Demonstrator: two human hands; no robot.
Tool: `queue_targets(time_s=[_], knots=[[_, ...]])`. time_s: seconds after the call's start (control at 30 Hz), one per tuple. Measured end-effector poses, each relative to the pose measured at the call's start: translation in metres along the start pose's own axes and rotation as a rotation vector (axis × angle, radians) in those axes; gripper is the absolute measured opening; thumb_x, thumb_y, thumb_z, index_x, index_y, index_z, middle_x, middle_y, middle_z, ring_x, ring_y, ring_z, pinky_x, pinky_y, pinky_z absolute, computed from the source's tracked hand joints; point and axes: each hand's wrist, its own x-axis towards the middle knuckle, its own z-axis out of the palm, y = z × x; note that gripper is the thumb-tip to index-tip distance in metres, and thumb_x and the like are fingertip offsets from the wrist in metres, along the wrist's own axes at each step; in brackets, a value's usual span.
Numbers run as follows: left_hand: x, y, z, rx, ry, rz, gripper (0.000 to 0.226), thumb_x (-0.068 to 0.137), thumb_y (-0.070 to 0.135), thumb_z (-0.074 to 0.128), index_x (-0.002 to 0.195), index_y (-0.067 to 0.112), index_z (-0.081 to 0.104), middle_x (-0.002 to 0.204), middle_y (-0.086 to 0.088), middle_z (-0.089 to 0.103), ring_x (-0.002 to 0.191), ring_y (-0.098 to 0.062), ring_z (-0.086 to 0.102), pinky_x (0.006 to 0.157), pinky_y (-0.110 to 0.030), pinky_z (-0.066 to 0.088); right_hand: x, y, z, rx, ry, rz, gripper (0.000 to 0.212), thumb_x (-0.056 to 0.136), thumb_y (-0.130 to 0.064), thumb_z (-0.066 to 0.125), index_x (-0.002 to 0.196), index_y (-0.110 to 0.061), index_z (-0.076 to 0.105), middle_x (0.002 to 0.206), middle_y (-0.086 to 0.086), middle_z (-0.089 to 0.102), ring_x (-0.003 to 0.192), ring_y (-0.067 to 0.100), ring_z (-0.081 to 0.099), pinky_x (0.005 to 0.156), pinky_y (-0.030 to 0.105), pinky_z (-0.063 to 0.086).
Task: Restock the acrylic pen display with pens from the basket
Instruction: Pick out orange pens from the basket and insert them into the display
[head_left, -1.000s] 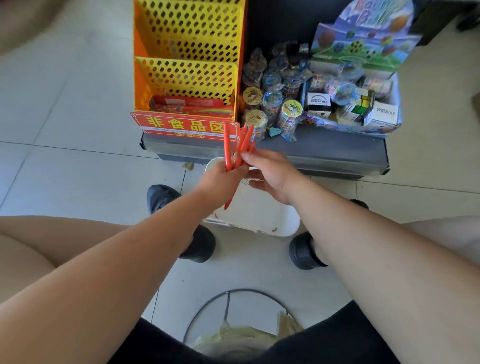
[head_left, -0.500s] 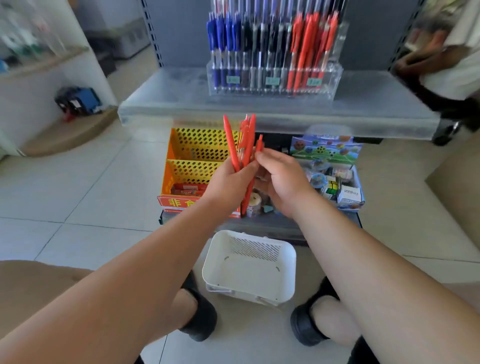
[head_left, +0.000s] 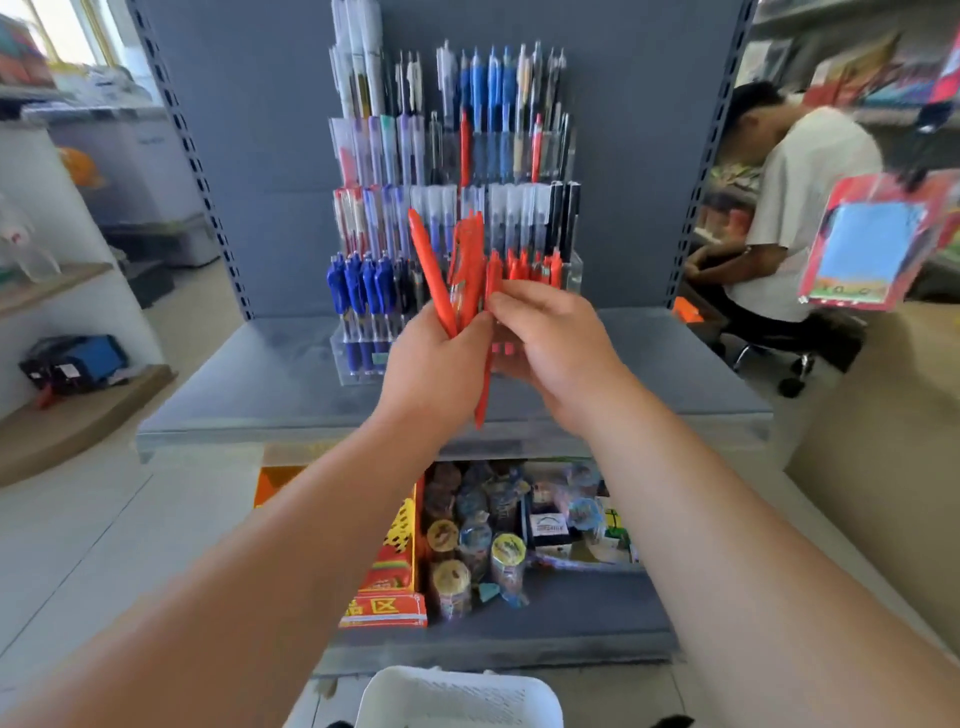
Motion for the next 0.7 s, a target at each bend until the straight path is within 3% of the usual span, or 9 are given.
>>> queue_targets(time_s=[0.07, 0.17, 0.27, 0.4, 0.5, 0.6, 0.7], knots=[[0.017, 0.008, 0.010, -0.012, -0.009, 0.031, 0.020, 0.095, 0.034, 0.055, 0.088, 0.022, 0.069, 0.071, 0.004, 0.073, 0.060, -0.008, 0.066, 0.058, -0.031, 0.055, 0.016, -0.009, -0.012, -0.065, 0.009, -0.075, 0.021, 0.099, -0.014, 0.055, 0.099, -0.011, 0.076, 0.088, 0.008, 0.074, 0.071, 0.020, 0.066, 0.068, 0.038, 0.058], [0.036, 0.010, 0.026, -0.061, -0.034, 0.055, 0.026, 0.095, 0.031, 0.057, 0.073, 0.021, 0.064, 0.057, 0.008, 0.064, 0.052, -0.010, 0.059, 0.056, -0.036, 0.054, 0.036, -0.011, -0.029, -0.134, 0.062, -0.147, 0.020, 0.095, -0.019, 0.059, 0.096, -0.022, 0.078, 0.092, 0.002, 0.077, 0.087, 0.027, 0.072, 0.085, 0.050, 0.058], [0.052, 0.006, 0.033, -0.068, -0.053, 0.067, 0.026, 0.097, 0.028, 0.056, 0.072, 0.024, 0.064, 0.054, 0.012, 0.060, 0.050, -0.007, 0.055, 0.052, -0.030, 0.051, 0.048, -0.006, -0.033, -0.136, 0.089, -0.133, 0.021, 0.097, -0.016, 0.058, 0.102, -0.022, 0.078, 0.095, -0.001, 0.077, 0.094, 0.024, 0.073, 0.090, 0.050, 0.057], [0.071, -0.001, 0.033, -0.034, -0.085, 0.112, 0.024, 0.097, 0.027, 0.058, 0.073, 0.026, 0.061, 0.050, 0.014, 0.054, 0.045, -0.004, 0.048, 0.048, -0.021, 0.041, 0.055, 0.004, -0.025, -0.124, 0.181, -0.148, 0.024, 0.100, -0.015, 0.055, 0.104, -0.023, 0.077, 0.095, 0.005, 0.076, 0.097, 0.039, 0.068, 0.085, 0.056, 0.057], [0.074, -0.008, 0.033, -0.033, -0.105, 0.158, 0.016, 0.096, 0.025, 0.059, 0.081, 0.026, 0.064, 0.054, 0.013, 0.056, 0.049, -0.004, 0.050, 0.049, -0.015, 0.041, 0.058, 0.008, -0.029, -0.139, 0.206, -0.165, 0.023, 0.099, -0.014, 0.056, 0.106, -0.022, 0.076, 0.098, 0.001, 0.077, 0.098, 0.029, 0.071, 0.090, 0.050, 0.057], [0.074, -0.015, 0.033, -0.052, -0.100, 0.131, 0.028, 0.096, 0.022, 0.059, 0.069, 0.025, 0.055, 0.048, 0.015, 0.049, 0.044, -0.003, 0.044, 0.047, -0.015, 0.037, 0.061, 0.010, -0.036, -0.239, 0.227, -0.220, 0.023, 0.098, -0.016, 0.057, 0.112, -0.021, 0.075, 0.099, -0.004, 0.076, 0.096, 0.021, 0.071, 0.090, 0.047, 0.057], [0.077, -0.018, 0.033, -0.097, -0.063, 0.103, 0.027, 0.097, 0.026, 0.058, 0.071, 0.018, 0.054, 0.051, 0.012, 0.047, 0.045, -0.005, 0.042, 0.048, -0.017, 0.036, 0.063, 0.016, -0.040, -0.372, 0.289, -0.273, 0.027, 0.097, -0.021, 0.059, 0.122, -0.020, 0.071, 0.107, -0.010, 0.074, 0.097, 0.008, 0.069, 0.090, 0.040, 0.057]])
